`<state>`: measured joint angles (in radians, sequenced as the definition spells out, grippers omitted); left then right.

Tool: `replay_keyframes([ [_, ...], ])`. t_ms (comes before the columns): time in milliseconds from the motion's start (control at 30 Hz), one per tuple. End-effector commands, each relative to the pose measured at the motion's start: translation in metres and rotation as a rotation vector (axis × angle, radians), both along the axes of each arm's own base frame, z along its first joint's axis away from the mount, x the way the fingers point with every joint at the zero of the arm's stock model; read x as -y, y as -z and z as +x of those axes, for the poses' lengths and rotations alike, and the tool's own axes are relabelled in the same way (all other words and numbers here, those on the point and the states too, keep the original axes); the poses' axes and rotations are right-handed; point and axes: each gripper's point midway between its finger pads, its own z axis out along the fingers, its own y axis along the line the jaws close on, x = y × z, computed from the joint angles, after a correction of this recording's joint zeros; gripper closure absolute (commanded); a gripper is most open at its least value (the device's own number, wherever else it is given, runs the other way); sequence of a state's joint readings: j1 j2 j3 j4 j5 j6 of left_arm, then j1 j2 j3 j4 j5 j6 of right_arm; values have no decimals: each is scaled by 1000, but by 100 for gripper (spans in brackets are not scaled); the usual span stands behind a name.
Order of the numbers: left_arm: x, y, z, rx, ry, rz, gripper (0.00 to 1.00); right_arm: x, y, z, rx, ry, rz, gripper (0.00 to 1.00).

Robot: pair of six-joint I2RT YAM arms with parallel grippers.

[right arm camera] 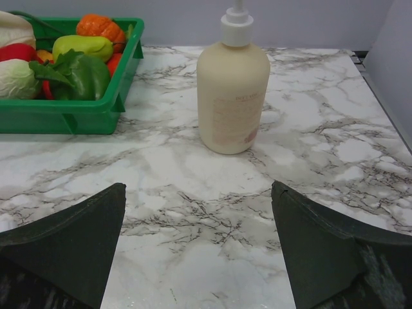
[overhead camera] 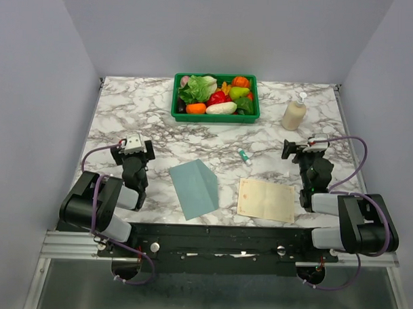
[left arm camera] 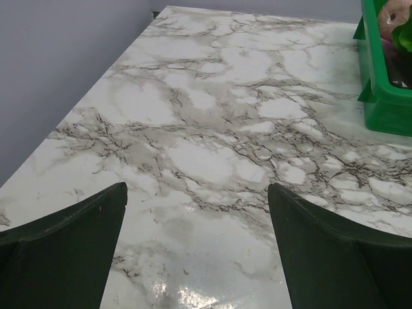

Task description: Place the letter into the envelope and seal it

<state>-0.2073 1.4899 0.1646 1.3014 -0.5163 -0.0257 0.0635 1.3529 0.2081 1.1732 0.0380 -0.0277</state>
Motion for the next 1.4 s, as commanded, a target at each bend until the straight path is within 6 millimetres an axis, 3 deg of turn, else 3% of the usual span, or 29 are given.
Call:
replay_keyframes([
  [0,-4,-31,4,109,-32,-10,1,6,-10,1,13,24,-11,0],
  [100,-5,-31,4,109,-34,-10,1,8,-18,13,-108,48,17,0],
  [133,-5,-31,4,109,-34,-10,1,11,0,9,-225,82,49,0],
  [167,-5,-30,4,108,-34,-9,1,11,-21,20,-208,99,83,0],
  [233,-5,-30,4,106,-34,-8,1,10,-11,18,-306,126,146,0],
  [300,-5,-30,4,108,-34,-9,1,9,-22,24,-342,160,235,0],
  [333,-4,-30,4,107,-32,-8,1,7,-12,18,-414,162,243,0],
  [600,-3,-30,4,107,-26,-6,1,-23,-13,-6,-482,26,351,0],
  [667,-3,-43,6,105,-53,52,1,-28,-9,-16,-499,2,372,0],
  [700,13,-63,9,104,-44,62,1,-30,-8,-19,-502,5,397,0],
  [733,27,-49,15,-28,30,123,1,-29,-7,-24,-501,16,412,0],
  [767,35,-80,28,26,54,128,1,-30,-7,-26,-500,15,419,0],
  [800,37,-98,32,68,53,92,1,-30,-7,-28,-497,16,431,0],
  [833,36,-100,34,43,41,84,1,-30,-5,-31,-505,19,434,0],
  [900,34,-134,39,93,10,28,1,-28,-8,-33,-518,41,452,0],
  [933,33,-130,40,37,10,42,1,-27,-3,-38,-552,56,454,0],
  [1000,42,-150,45,23,69,62,1,-25,-5,-41,-568,84,485,0],
  [1033,45,-142,44,-42,92,89,1,-25,1,-47,-601,106,499,0],
  [1067,49,-151,48,-31,113,78,1,-25,3,-49,-614,111,514,0],
  [1167,62,-153,52,-16,160,-3,1,-36,7,-60,-645,83,587,0],
  [1300,117,-166,53,-33,444,-86,1,-41,12,-70,-696,99,641,0],
  [1333,126,-159,49,-82,490,-91,1,-37,13,-72,-706,125,638,0],
  [1367,136,-169,49,-85,522,-117,1,-35,18,-79,-741,150,635,0],
])
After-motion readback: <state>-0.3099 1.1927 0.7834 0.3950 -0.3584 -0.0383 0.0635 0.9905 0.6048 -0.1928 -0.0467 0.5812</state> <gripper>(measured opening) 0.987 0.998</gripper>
